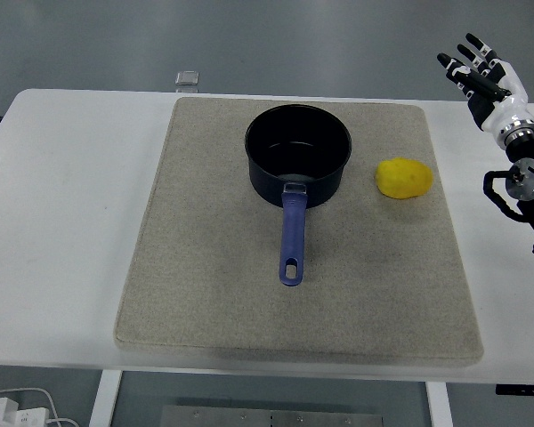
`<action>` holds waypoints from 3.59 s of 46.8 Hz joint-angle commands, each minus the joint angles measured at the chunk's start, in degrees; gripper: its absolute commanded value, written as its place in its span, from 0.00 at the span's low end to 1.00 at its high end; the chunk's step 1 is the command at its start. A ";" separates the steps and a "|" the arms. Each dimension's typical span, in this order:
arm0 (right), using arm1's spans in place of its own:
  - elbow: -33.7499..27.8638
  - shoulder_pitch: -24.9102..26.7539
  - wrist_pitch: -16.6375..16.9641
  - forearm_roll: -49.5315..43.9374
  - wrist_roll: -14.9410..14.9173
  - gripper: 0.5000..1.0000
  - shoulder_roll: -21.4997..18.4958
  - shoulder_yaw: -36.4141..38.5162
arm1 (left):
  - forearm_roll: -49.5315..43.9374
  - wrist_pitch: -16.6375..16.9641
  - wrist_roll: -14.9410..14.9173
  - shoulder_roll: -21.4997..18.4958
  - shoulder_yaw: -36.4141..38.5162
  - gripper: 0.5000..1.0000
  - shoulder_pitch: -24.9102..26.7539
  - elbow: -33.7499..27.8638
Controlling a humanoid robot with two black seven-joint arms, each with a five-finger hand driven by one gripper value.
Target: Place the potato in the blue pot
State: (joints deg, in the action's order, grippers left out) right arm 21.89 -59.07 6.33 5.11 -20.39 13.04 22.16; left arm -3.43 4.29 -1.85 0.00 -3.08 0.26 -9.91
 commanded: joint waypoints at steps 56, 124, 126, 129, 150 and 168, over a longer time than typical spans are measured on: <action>3.15 1.15 17.30 -16.87 -2.11 0.85 6.82 -7.92 | 0.00 -0.07 0.00 0.00 0.00 0.99 0.00 0.16; 21.18 2.91 2.55 -57.58 -13.18 0.84 15.53 -14.16 | 0.00 -0.42 0.00 0.00 -0.08 0.99 0.00 -0.19; 20.83 3.08 2.55 -57.58 -13.80 0.85 15.44 -14.16 | 0.00 -0.42 0.00 0.00 -0.08 0.98 -0.09 -0.11; 20.30 3.17 2.55 -56.88 -14.07 0.85 15.44 -14.16 | 0.00 -0.42 0.00 0.00 -0.08 0.99 -0.09 -0.02; 16.96 4.67 0.62 -56.52 -13.98 0.84 12.54 -13.55 | 0.00 -0.42 0.00 0.00 -0.08 0.98 -0.09 0.07; 14.59 4.67 0.44 -56.70 -14.07 0.84 11.48 -14.07 | 0.00 -0.42 0.00 0.00 -0.08 0.99 -0.26 0.07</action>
State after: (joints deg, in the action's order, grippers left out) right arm 36.50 -54.38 6.68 -51.53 -34.41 24.44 8.18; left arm -3.43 3.87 -1.84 0.00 -3.16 0.06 -9.84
